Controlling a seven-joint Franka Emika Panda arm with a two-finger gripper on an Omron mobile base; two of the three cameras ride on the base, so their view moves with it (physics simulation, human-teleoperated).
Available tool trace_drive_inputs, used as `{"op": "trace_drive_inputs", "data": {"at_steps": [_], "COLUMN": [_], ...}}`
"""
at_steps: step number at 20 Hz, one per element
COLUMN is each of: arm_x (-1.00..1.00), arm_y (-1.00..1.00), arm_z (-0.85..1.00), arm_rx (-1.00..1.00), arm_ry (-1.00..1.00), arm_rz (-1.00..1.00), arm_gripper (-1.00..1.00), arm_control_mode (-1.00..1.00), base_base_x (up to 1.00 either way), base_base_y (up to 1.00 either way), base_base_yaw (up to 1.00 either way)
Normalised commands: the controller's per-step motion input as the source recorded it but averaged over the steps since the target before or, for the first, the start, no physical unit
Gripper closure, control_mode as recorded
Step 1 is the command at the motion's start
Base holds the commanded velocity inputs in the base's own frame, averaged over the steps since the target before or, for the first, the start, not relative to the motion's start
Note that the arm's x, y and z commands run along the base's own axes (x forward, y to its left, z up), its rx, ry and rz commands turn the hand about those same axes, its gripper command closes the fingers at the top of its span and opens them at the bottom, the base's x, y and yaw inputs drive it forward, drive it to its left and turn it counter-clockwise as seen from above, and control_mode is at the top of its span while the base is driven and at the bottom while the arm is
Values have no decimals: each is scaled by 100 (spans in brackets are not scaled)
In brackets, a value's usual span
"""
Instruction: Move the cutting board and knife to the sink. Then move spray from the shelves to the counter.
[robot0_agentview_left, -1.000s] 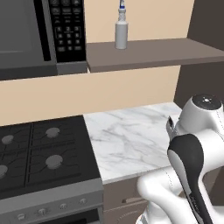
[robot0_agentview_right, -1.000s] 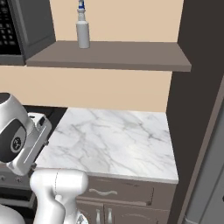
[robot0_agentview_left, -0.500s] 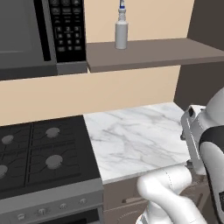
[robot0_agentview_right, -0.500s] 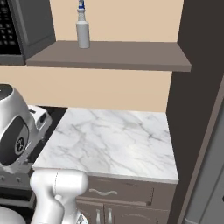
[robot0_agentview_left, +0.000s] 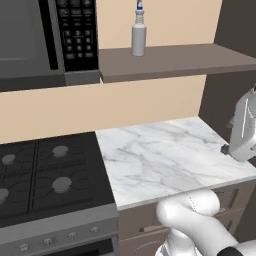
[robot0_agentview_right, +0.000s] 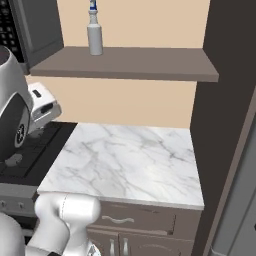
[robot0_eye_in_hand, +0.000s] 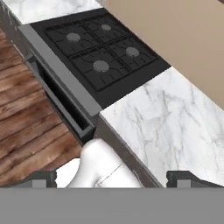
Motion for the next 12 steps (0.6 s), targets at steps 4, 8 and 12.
{"op": "trace_drive_inputs", "data": {"at_steps": [4, 8, 12], "arm_x": [0, 8, 39], "arm_y": [0, 0, -3], "arm_z": [99, 82, 39], "arm_rx": [17, 13, 13], "arm_ry": [0, 1, 0], "arm_rz": [-55, -55, -44], "arm_gripper": [-100, -100, -100], "arm_control_mode": [-100, -100, -100], "base_base_x": [0, 0, 0], "base_base_y": [0, 0, 0], "base_base_yaw": [0, 0, 0]}}
